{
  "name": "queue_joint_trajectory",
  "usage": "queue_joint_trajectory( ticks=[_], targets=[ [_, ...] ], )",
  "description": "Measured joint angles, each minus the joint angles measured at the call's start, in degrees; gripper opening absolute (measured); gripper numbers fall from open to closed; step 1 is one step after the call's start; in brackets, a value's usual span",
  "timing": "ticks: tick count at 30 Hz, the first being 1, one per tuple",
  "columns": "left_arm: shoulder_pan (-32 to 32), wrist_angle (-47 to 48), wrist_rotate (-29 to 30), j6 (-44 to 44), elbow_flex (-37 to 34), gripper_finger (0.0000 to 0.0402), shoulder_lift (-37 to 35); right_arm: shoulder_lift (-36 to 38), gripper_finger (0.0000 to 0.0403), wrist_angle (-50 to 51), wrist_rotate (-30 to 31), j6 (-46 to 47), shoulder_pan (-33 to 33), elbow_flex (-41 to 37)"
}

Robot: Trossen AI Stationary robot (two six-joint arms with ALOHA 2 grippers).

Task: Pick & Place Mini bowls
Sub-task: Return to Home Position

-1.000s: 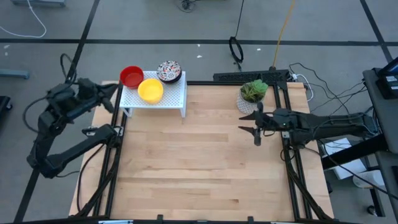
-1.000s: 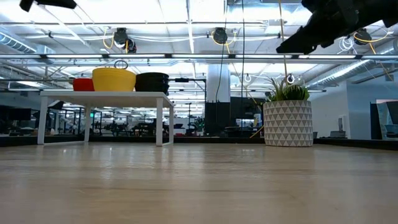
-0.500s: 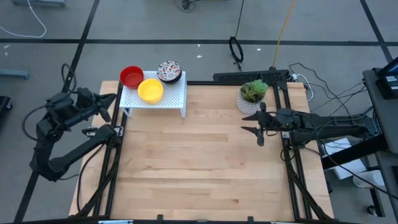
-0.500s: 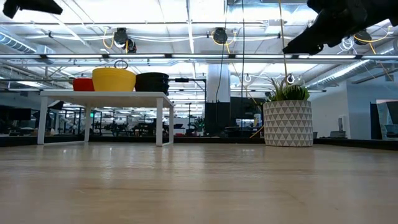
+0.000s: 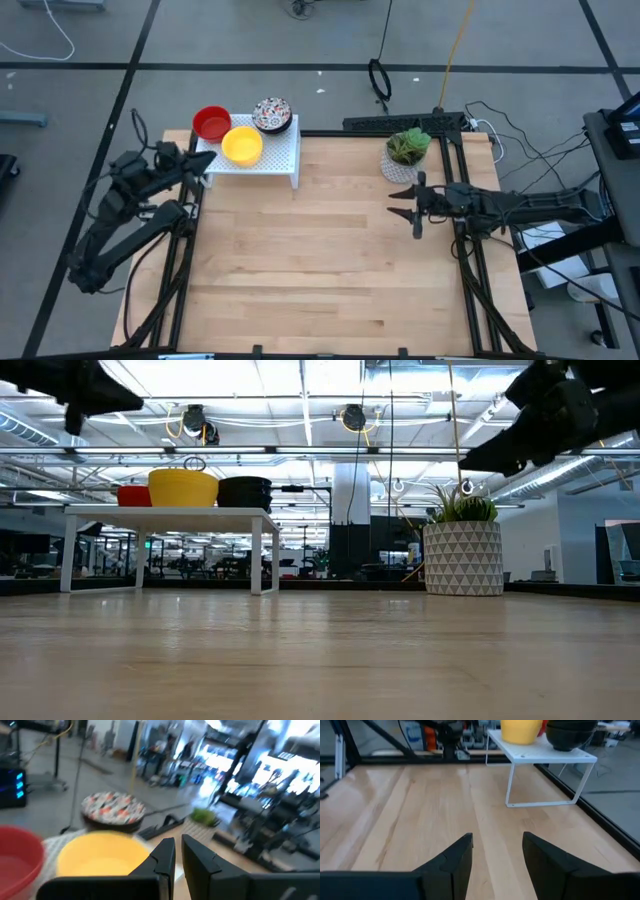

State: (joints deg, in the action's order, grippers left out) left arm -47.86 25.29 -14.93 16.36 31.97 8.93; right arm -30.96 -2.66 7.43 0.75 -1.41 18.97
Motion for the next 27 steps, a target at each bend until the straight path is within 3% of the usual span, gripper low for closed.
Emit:
queue_joint_trajectory(
  ticks=[7, 18, 27],
  targets=[
    [0.00, -14.31, -3.20, 2.65, -8.62, 0.0035, 0.00, 3.43, 0.0160, -12.76, 0.01, 0.11, 0.00, -8.68],
    [1.01, -24.49, -3.74, 1.78, -18.62, 0.0035, 0.00, 5.64, 0.0160, -21.88, 0.01, 0.14, 0.00, -14.91],
    [8.36, -32.43, -14.36, -6.40, -25.70, 0.0035, 0.00, 5.69, 0.0160, -21.99, 0.31, 0.13, 0.02, -15.41]
  ],
)
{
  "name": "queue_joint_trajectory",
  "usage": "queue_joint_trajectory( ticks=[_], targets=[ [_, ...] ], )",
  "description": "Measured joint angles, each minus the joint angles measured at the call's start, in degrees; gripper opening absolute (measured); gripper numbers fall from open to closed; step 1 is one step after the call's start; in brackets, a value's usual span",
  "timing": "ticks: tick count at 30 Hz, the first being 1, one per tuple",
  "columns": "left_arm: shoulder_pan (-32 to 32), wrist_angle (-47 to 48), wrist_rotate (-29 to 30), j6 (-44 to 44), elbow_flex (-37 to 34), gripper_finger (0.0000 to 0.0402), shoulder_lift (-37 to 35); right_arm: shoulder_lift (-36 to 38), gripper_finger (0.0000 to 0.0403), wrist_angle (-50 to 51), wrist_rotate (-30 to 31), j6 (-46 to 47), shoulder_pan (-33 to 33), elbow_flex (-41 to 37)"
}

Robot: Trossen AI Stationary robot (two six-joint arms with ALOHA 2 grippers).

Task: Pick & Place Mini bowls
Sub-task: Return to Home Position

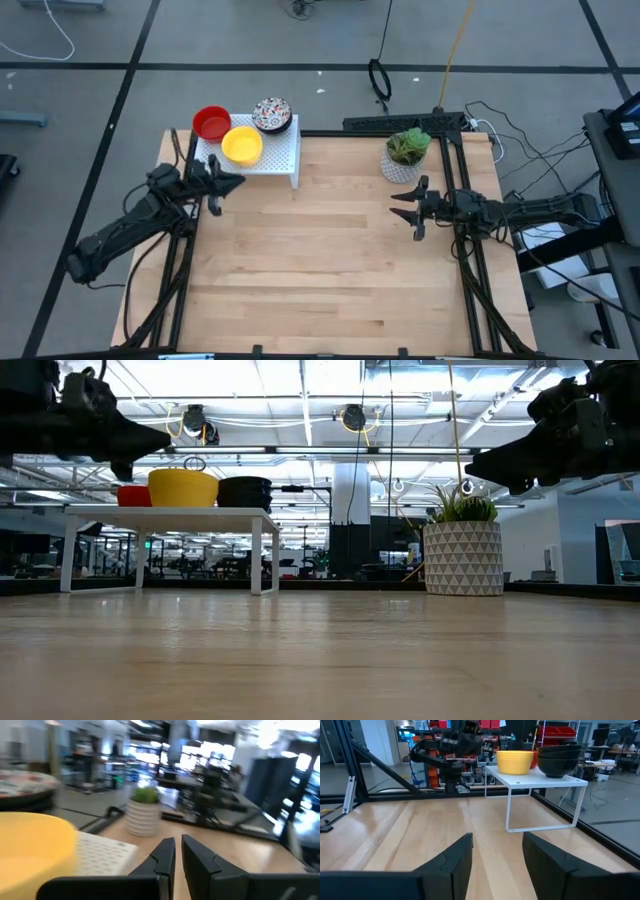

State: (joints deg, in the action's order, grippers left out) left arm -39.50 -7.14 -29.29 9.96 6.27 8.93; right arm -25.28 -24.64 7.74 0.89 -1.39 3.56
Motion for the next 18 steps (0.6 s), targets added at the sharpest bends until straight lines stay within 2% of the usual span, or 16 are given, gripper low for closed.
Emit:
queue_joint_trajectory(
  ticks=[6, 13, 18],
  targets=[
    [5.00, -0.07, -0.47, -1.80, -2.51, 0.0035, 0.07, 0.00, 0.0160, 0.56, 3.00, -0.02, 0.00, -0.08],
    [8.94, -0.02, 8.87, -2.36, -4.73, 0.0035, 0.07, -0.04, 0.0160, 0.92, 2.96, -0.02, 0.00, -0.14],
    [10.80, 1.48, 11.25, -2.36, -5.46, 0.0035, 0.07, -0.04, 0.0160, 1.57, 2.86, -0.02, 0.00, -0.18]
  ],
)
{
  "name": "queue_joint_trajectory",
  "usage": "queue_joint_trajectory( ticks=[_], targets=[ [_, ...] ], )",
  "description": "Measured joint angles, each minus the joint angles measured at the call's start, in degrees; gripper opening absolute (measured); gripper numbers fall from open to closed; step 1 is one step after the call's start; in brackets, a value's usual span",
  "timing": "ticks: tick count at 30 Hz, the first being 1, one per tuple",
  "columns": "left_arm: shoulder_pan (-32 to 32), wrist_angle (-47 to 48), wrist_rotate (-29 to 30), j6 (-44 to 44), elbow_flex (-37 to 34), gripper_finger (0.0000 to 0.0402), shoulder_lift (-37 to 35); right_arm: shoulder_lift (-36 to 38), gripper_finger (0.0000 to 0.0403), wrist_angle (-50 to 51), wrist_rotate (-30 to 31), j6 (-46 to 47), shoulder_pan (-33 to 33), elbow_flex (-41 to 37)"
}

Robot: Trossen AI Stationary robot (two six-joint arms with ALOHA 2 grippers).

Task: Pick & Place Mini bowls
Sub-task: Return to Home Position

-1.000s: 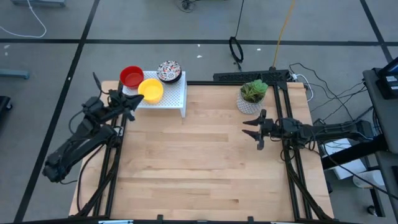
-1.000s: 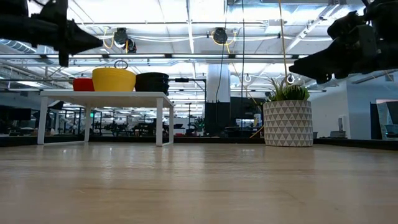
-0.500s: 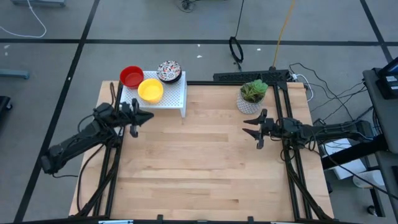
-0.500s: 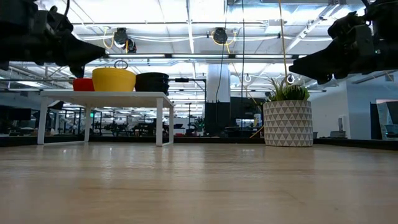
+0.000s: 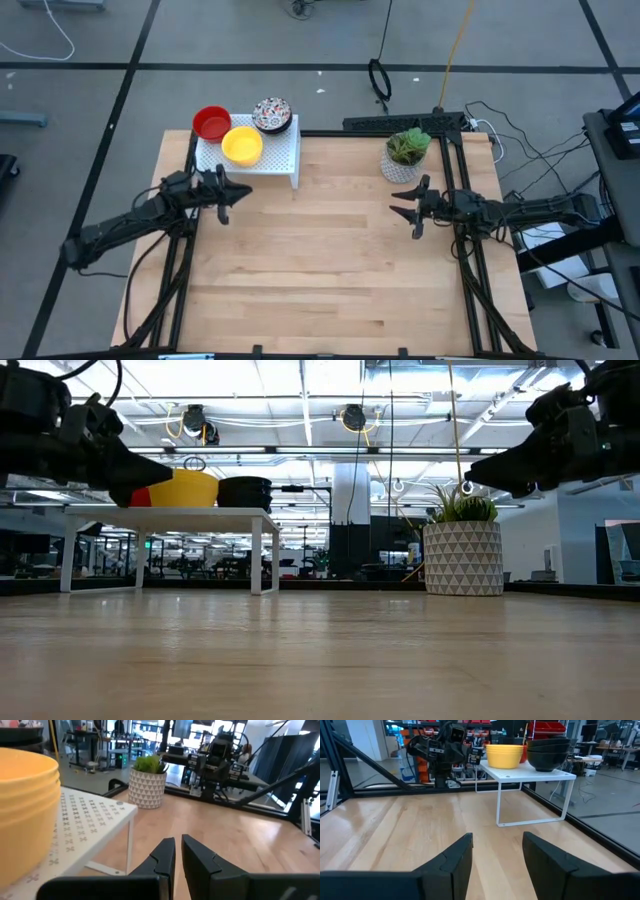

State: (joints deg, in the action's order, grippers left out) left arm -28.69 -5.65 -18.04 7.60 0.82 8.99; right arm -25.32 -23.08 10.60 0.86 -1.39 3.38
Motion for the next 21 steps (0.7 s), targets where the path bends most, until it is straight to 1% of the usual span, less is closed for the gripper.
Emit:
queue_joint_trajectory(
  ticks=[8, 16, 19, 21],
  targets=[
    [1.81, 0.00, 0.70, 1.68, 0.00, 0.0035, 0.00, 0.00, 0.0160, 2.51, -0.31, -0.40, 0.00, 0.00],
    [1.88, 0.15, 0.69, 2.12, 0.00, 0.0035, 0.00, 0.02, 0.0160, 3.11, -0.15, -0.75, -0.07, -0.02],
    [1.87, 1.08, 0.68, 5.48, 0.02, 0.0035, 0.00, 0.01, 0.0160, 3.05, -0.05, -2.08, -0.07, -0.02],
    [1.86, 1.33, 0.68, 6.20, 0.02, 0.0035, 0.00, 0.00, 0.0160, 3.05, -0.01, -1.06, -0.07, -0.02]
  ],
)
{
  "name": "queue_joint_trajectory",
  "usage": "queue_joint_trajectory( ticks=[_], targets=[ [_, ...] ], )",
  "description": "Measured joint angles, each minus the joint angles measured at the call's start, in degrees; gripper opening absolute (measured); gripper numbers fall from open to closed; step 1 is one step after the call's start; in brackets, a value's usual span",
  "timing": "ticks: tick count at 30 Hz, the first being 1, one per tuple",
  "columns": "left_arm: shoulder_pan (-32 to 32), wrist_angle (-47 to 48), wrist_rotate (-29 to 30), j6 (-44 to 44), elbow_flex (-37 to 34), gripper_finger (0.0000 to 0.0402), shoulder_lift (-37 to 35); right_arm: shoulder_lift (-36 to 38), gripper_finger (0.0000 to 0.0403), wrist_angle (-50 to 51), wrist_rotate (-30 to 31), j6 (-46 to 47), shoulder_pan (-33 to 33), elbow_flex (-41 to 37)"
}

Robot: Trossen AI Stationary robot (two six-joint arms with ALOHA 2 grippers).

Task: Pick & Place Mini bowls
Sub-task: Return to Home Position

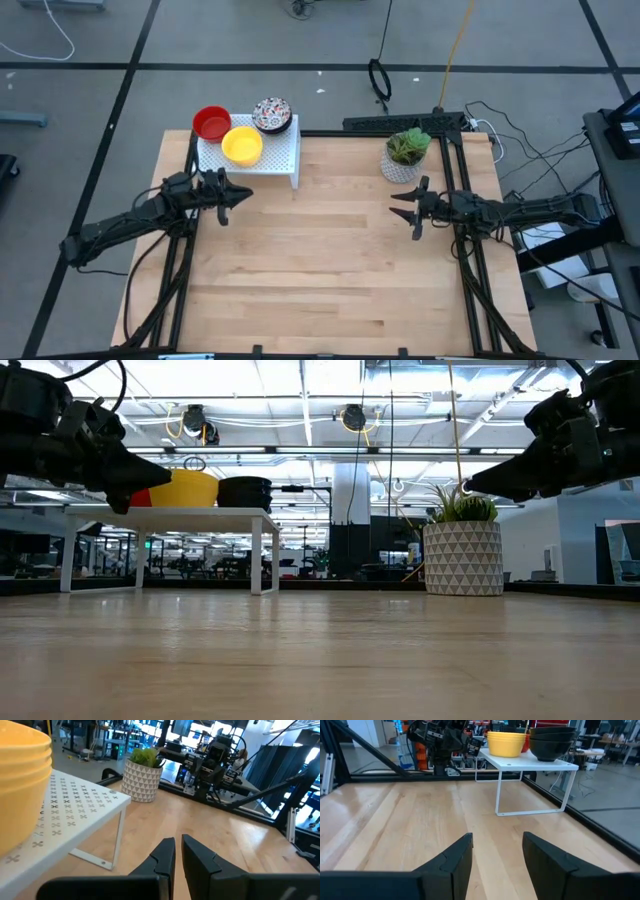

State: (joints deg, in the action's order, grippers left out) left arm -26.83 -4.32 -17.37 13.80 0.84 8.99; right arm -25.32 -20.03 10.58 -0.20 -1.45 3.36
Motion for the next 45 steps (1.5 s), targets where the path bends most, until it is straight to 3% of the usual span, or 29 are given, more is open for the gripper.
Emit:
queue_joint_trajectory(
  ticks=[10, 45],
  targets=[
    [-0.02, -0.11, 0.00, 0.09, 0.00, 0.0035, 0.00, 0.00, 0.0160, 0.02, -0.08, -3.90, 0.00, -0.04],
    [-0.02, -0.17, 0.00, -0.06, 0.02, 0.0035, 0.00, 0.01, 0.0160, 0.02, -0.13, -3.53, -0.01, -0.04]
  ],
)
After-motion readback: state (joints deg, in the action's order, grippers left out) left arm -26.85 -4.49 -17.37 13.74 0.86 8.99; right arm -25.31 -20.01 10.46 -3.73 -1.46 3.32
